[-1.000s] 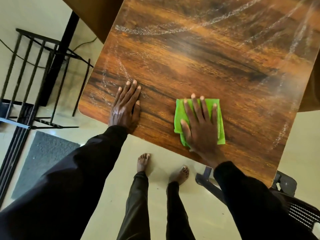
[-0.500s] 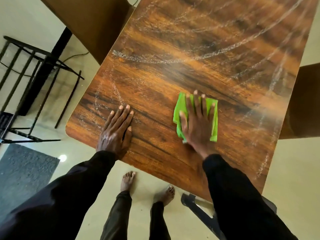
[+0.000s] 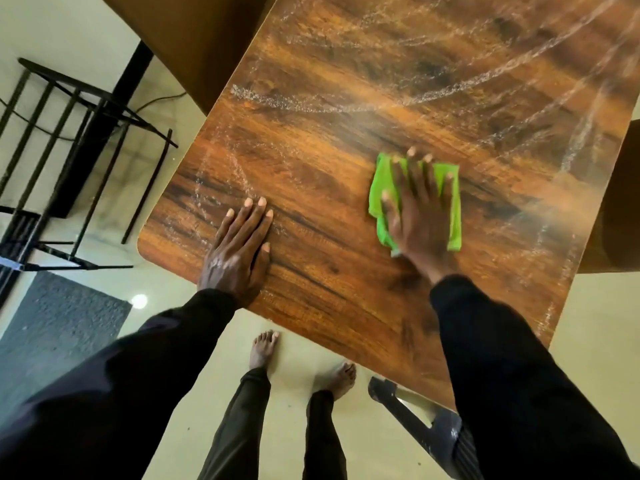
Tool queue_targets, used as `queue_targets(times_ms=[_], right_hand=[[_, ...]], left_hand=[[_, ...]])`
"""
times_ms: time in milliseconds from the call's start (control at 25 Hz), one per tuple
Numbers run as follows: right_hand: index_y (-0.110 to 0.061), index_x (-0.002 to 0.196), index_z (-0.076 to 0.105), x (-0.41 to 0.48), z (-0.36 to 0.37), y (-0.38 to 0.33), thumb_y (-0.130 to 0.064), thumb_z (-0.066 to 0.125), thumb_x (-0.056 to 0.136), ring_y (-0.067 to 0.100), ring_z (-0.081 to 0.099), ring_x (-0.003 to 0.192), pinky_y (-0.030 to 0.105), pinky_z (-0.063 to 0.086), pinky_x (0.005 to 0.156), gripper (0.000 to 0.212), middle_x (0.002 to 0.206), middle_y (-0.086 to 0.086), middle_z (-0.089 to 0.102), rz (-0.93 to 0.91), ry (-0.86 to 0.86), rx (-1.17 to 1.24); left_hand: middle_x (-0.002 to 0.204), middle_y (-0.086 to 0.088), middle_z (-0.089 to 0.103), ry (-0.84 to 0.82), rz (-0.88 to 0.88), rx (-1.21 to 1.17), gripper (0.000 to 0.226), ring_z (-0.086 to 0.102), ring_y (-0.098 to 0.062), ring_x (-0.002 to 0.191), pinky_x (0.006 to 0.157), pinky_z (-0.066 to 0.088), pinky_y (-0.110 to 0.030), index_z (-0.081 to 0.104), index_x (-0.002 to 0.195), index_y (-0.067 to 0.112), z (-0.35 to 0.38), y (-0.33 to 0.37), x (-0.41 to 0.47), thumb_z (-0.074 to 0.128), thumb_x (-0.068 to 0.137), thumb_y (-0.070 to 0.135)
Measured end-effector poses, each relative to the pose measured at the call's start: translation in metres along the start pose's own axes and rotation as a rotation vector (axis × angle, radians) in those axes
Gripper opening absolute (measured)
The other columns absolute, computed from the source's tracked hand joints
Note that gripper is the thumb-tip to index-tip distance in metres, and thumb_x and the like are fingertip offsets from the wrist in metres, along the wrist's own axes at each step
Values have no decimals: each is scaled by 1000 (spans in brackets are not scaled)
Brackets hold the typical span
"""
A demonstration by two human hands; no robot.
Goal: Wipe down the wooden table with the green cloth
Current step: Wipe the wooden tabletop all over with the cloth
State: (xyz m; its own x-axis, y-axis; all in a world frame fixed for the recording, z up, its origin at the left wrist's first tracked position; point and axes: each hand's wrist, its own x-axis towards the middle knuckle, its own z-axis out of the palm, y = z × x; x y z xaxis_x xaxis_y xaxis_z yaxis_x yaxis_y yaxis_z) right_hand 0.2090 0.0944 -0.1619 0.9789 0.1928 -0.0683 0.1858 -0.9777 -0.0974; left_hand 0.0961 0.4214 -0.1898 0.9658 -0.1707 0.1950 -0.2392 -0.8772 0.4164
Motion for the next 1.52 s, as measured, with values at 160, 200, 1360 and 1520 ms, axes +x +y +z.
queue_targets(times_ms=[160, 200, 1360, 1520], right_hand=[[-23, 175, 23, 21, -2, -25, -56, 26, 114, 34, 8, 170, 64, 5, 135, 69, 184, 6, 12, 118, -4, 34], [-24, 175, 23, 5, 1, -36, -56, 27, 114, 34, 8, 171, 64, 5, 135, 69, 184, 5, 11, 60, -5, 26], [-26, 175, 21, 13, -1, 14, -56, 27, 114, 34, 5, 171, 65, 6, 134, 69, 184, 5, 10, -43, -10, 32], [-26, 174, 24, -98, 15, -3, -56, 34, 114, 33, 4, 171, 66, 9, 134, 68, 184, 6, 11, -207, -51, 57]], left_hand=[[170, -15, 33, -8, 40, 36, 54, 26, -29, 162, 133, 20, -52, 41, 160, 2, 0, -3, -1, 41, 110, 23], [171, -16, 32, -15, 51, 43, 54, 26, -29, 162, 133, 20, -52, 40, 160, 2, 1, -1, 0, 41, 111, 24], [171, -11, 34, -87, 169, 2, 52, 28, -26, 161, 129, 30, -52, 42, 161, 7, 48, 92, 72, 43, 109, 13], [169, -13, 38, -60, 168, -22, 49, 33, -29, 159, 128, 32, -53, 46, 158, 6, 46, 94, 73, 46, 109, 9]])
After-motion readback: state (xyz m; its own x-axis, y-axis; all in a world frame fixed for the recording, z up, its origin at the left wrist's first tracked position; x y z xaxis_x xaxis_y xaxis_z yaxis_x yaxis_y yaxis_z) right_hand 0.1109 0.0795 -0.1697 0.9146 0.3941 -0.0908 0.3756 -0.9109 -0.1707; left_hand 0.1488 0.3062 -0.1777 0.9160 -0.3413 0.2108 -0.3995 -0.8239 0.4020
